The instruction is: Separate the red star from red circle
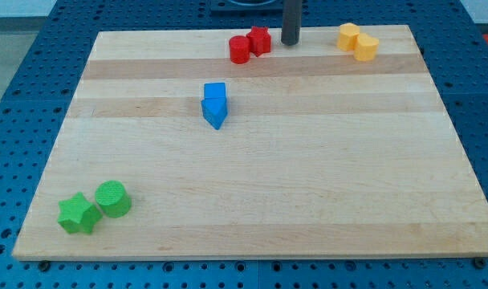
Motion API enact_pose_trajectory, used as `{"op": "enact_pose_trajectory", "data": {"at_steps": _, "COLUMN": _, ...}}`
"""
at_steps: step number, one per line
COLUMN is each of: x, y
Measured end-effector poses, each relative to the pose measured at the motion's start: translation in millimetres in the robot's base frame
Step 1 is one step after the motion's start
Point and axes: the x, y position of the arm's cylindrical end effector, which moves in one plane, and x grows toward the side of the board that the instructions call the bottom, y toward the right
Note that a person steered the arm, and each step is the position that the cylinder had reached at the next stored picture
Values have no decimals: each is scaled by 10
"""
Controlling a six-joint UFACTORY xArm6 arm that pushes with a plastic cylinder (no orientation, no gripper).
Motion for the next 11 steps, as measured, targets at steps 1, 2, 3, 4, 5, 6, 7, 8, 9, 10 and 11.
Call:
{"op": "enact_pose_trajectory", "data": {"at_steps": 1, "x": 0, "y": -157}}
{"op": "enact_pose_trajectory", "data": {"at_steps": 2, "x": -1, "y": -601}}
{"op": "enact_pose_trajectory", "data": {"at_steps": 3, "x": -1, "y": -1066}}
{"op": "enact_pose_trajectory", "data": {"at_steps": 4, "x": -2, "y": -1421}}
{"op": "enact_pose_trajectory", "data": {"at_steps": 5, "x": -2, "y": -1713}}
{"op": "enact_pose_trajectory", "data": {"at_steps": 6, "x": 114, "y": -1574}}
{"op": "enact_pose_trajectory", "data": {"at_steps": 7, "x": 310, "y": -1356}}
{"op": "enact_pose_trajectory", "data": {"at_steps": 8, "x": 326, "y": -1517}}
{"op": "enact_pose_trajectory", "data": {"at_steps": 9, "x": 326, "y": -1868}}
{"op": "enact_pose_trajectory", "data": {"at_steps": 10, "x": 326, "y": -2020}}
{"op": "enact_pose_trajectory", "data": {"at_steps": 11, "x": 326, "y": -2157}}
